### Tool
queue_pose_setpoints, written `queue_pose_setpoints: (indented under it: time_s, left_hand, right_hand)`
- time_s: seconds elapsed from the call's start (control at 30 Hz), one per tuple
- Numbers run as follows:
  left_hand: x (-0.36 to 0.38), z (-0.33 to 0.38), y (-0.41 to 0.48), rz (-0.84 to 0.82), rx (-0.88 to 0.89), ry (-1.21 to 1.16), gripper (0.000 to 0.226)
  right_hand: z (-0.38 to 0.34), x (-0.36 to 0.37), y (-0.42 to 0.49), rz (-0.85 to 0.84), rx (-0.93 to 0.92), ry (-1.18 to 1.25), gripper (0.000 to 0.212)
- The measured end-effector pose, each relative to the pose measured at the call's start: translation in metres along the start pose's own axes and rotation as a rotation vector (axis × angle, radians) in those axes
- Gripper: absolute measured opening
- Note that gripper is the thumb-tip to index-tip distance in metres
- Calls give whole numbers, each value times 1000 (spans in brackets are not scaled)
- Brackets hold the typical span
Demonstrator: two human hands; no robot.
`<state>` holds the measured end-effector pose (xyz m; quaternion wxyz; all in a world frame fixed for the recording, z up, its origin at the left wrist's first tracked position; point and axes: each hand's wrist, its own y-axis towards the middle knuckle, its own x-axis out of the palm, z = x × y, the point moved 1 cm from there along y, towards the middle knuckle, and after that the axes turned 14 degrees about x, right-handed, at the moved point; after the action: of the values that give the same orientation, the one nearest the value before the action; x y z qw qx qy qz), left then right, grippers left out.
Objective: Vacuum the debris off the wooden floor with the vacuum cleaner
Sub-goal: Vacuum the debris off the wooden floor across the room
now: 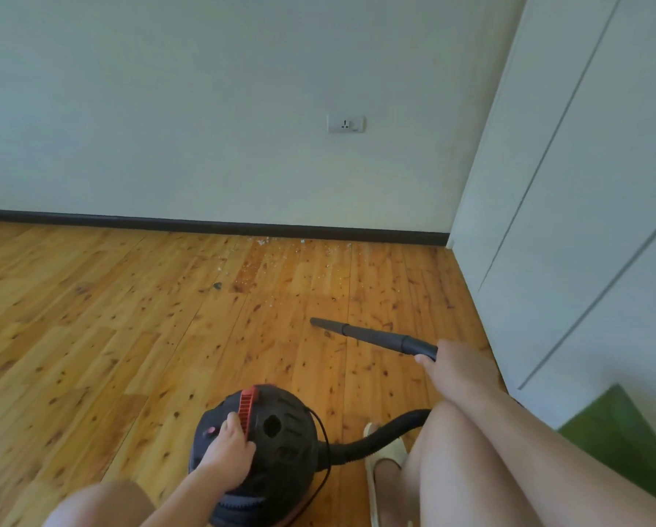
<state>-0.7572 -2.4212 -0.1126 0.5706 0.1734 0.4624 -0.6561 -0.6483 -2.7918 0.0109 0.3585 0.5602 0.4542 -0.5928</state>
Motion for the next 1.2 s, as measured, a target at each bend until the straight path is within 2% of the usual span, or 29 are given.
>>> queue_pose_setpoints:
  time_s: [0.1, 0.27, 0.67, 0.83, 1.07, 1.2]
  left_hand:
    - [1, 8, 5, 23, 38, 28, 45]
    - [1, 23, 16, 35, 80, 32, 28]
    - [-20, 26, 48, 292, 69, -81, 24]
    - [-23, 22, 34, 265, 69, -64, 17]
    - [-24, 15, 25, 270, 67, -38, 20]
    - [-23, 17, 29, 287, 59, 22, 19]
  right_hand:
    - [0, 4, -2, -3, 0, -5, 50]
    - [-16, 4, -1, 1, -47, -22, 47]
    - [-60, 15, 17, -57, -195, 24, 48]
    - [-82, 12, 14, -46, -246, 38, 49]
    - [-119, 22, 0, -20, -311, -3, 58]
    - [-130, 28, -4, -25, -330, -6, 56]
